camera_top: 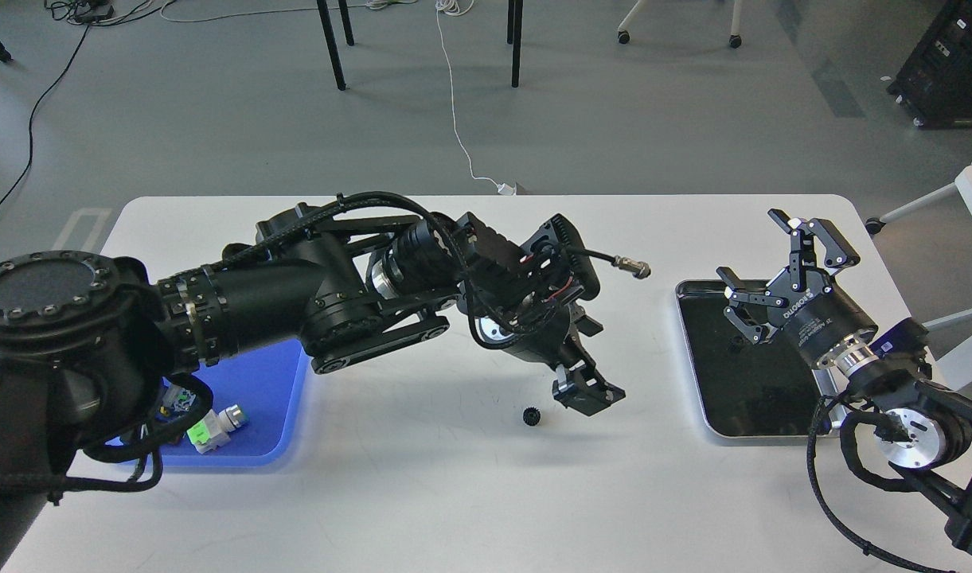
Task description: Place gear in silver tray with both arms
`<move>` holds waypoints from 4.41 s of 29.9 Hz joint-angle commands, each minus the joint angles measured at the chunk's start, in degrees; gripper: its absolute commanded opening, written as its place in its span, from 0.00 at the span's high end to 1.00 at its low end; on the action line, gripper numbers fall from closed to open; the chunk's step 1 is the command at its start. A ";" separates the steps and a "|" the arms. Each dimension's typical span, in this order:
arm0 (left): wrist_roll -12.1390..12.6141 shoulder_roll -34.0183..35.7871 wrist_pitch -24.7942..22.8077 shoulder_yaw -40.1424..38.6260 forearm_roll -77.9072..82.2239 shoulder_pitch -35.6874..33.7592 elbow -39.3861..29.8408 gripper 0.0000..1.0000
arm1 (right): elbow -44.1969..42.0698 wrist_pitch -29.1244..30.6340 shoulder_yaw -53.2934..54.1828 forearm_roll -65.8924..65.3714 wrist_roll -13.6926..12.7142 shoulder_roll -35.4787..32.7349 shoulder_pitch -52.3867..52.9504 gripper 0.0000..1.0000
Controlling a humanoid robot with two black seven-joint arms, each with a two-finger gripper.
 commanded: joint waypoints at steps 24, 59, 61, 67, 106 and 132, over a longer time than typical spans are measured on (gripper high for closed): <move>0.01 28.98 11.22 -39.62 -64.36 53.08 -13.70 0.02 | 5.80 0.22 -16.26 -27.81 0.00 -4.06 15.81 0.01; 2.44 26.08 11.31 -53.79 -72.36 60.30 -13.79 0.02 | 9.50 -13.39 -72.17 -77.84 0.00 24.85 64.17 0.01; 2.44 26.16 11.31 -53.87 -72.36 60.30 -14.14 0.02 | 8.53 -14.10 -73.23 -77.84 0.00 25.99 63.82 0.01; 2.35 26.08 11.31 -54.05 -72.36 60.65 -14.14 0.02 | 6.51 -18.32 -75.51 -78.02 0.00 29.24 61.36 0.01; 2.35 25.11 11.57 -55.81 -72.28 61.44 -15.81 0.02 | 4.48 -20.43 -82.29 -77.84 0.00 30.57 60.48 0.55; 2.43 24.14 11.57 -55.81 -72.36 61.44 -15.81 0.02 | 3.69 -21.05 -82.46 -77.84 0.00 30.74 59.16 0.82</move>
